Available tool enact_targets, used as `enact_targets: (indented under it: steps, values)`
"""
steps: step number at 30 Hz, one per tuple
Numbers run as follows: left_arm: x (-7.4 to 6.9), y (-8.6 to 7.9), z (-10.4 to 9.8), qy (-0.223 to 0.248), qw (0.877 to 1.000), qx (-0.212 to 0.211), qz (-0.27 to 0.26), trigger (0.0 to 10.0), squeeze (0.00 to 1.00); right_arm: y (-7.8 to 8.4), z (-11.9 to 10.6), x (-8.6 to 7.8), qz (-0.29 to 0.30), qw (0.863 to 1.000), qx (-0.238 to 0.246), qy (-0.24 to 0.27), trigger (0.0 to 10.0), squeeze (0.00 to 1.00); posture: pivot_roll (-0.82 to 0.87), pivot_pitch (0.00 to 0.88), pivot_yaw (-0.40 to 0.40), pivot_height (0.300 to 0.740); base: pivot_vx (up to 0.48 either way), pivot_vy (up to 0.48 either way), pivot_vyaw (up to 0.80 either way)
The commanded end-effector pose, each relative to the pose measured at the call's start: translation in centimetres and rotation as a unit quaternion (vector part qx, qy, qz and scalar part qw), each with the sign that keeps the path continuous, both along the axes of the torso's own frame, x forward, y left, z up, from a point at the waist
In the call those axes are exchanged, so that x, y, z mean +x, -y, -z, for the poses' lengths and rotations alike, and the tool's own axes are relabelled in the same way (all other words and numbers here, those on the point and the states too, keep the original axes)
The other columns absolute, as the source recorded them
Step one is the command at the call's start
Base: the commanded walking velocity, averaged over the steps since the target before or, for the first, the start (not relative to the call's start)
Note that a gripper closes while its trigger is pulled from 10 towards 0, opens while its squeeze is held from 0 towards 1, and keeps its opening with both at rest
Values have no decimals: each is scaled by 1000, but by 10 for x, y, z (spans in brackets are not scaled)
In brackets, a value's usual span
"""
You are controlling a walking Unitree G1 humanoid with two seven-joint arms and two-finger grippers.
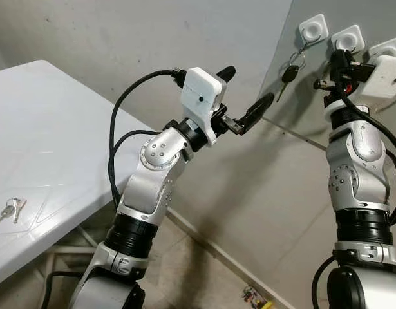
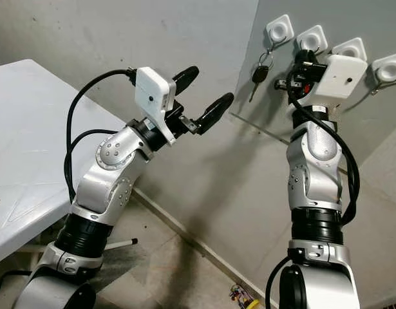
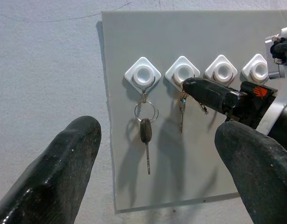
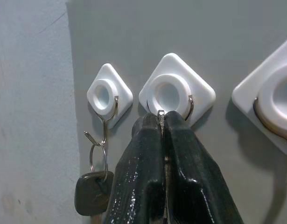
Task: Hang keys on a hook
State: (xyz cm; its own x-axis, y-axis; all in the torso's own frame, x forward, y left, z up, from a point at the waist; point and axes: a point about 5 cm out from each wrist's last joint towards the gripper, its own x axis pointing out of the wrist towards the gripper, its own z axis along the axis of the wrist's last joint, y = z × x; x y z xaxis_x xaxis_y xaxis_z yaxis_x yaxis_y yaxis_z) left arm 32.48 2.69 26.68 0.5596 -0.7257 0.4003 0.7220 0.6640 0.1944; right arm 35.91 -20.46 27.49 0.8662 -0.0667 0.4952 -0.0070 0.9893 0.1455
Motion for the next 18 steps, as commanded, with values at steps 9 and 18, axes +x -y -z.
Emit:
enact_targets:
  steps: [9,18]
  values:
    - [-4,2,-5,8,1000,-7,1,10000,0,-3,-7,-6,-57,995,75,37,10000,0,-16,65,-95,711,0,0,0]
    - [-4,2,-5,7,1000,-8,-2,10000,0,-6,-17,-11,-82,988,106,70,10000,0,-14,70,-97,711,0,0,0]
